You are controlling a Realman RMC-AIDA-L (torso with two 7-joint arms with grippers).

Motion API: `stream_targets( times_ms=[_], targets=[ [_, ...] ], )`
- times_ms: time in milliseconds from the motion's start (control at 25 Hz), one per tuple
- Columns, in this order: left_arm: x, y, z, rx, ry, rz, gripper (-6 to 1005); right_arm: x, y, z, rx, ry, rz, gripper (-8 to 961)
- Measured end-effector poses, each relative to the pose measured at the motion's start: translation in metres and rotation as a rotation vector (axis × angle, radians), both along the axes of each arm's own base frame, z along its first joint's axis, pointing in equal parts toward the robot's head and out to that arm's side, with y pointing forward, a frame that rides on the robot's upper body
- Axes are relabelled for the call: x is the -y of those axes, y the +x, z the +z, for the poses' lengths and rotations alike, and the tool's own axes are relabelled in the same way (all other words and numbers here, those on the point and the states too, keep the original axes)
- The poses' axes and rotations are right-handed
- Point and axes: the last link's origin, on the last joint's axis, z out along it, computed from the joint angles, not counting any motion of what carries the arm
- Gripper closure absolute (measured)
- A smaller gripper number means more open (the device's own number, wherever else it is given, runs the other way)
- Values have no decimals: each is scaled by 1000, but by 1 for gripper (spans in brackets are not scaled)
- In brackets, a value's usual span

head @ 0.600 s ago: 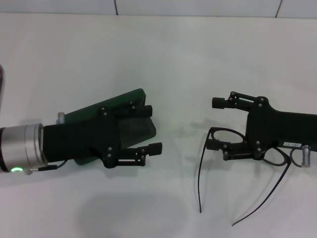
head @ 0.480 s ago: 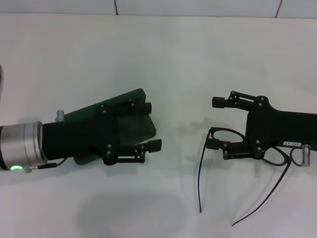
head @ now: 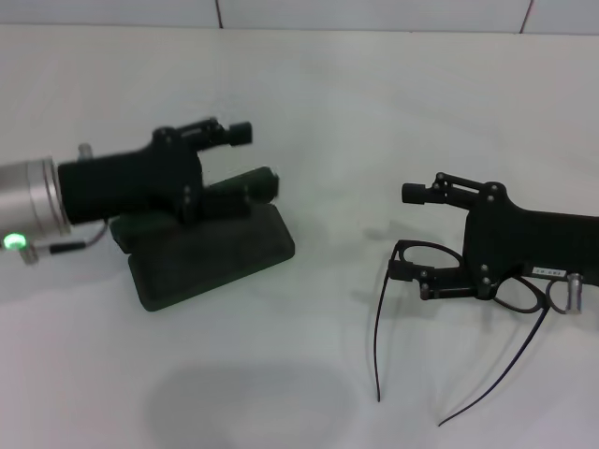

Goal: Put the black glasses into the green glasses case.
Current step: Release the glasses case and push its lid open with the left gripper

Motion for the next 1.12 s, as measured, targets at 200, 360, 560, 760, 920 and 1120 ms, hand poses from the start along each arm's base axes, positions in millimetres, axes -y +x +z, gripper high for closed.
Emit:
stream_targets(
  times_ms=[200,360,560,760,920,1120],
  targets=[
    [-24,-1,17,-182,-9,104,135,0,2,0,3,4,-7,82],
    [-28,-7,25,-396,-53,176,137,1,4,1,5,7,-13,83],
    [-26,-11,21,-544,-68,213,140,-1,7,3,6,28,-22,84],
    [-23,-11,10,-635,-84,209,143,-2,7,3,9,37,-24,85],
    [-24,-9,9,-638,-87,202,174,1,6,0,21,14,-2,86],
    [-27,-7,11,-630,-72,196,250,14,6,-9,78,-66,77,87]
  ],
)
